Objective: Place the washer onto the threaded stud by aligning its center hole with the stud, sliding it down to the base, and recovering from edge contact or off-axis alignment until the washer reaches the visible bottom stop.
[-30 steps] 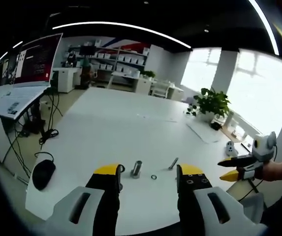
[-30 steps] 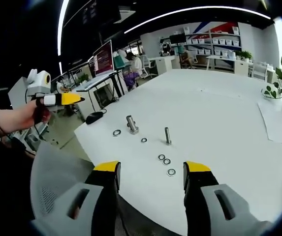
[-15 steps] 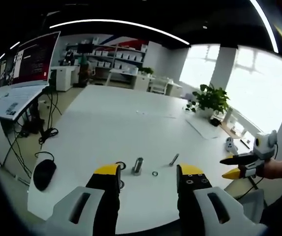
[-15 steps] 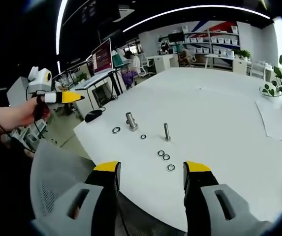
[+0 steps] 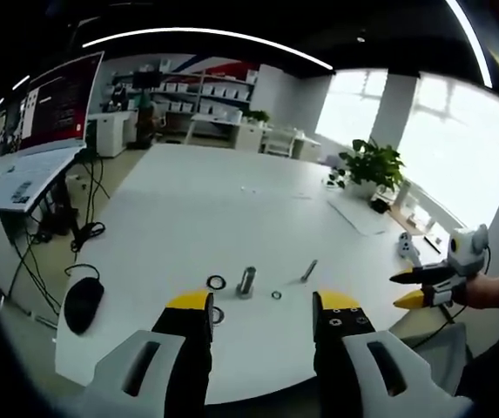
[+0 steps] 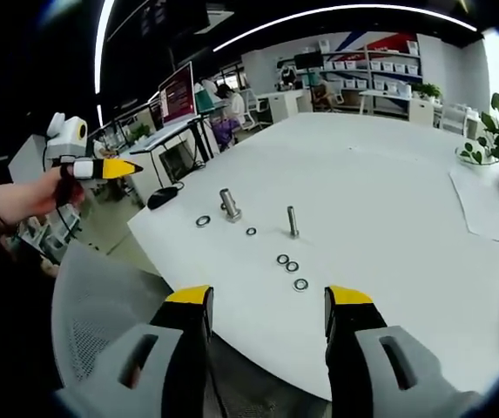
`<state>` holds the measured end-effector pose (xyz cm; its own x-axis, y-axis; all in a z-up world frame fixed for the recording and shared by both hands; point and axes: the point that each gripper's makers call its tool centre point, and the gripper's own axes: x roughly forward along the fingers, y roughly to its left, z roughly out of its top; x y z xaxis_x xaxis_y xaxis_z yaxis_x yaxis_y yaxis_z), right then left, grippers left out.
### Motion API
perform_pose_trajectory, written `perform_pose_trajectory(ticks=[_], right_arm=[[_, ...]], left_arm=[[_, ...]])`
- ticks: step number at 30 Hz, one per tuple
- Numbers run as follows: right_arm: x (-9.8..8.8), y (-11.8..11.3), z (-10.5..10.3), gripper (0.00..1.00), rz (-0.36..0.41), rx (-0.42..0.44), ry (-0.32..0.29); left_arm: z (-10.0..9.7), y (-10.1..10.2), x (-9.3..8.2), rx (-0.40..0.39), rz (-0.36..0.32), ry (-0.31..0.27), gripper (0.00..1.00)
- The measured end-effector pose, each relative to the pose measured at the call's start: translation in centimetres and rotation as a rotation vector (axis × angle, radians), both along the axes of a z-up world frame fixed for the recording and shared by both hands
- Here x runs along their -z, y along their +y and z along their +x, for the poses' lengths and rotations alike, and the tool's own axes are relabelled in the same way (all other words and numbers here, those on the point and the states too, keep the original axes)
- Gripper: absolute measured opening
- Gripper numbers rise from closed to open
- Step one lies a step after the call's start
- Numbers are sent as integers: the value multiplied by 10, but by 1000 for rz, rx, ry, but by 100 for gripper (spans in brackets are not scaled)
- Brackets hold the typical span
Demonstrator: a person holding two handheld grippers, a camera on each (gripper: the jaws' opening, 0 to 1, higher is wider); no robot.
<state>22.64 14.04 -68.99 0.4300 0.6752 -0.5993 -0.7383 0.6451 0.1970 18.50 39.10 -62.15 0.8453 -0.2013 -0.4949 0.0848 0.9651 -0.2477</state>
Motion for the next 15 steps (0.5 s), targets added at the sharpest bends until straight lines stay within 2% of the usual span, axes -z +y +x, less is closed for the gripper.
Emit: perform_pose_trajectory(ticks=[15], right_arm=[[5,-7,-5,55,-25,1,14]], left_arm=[[-8,1,2,18,-9,17,44]])
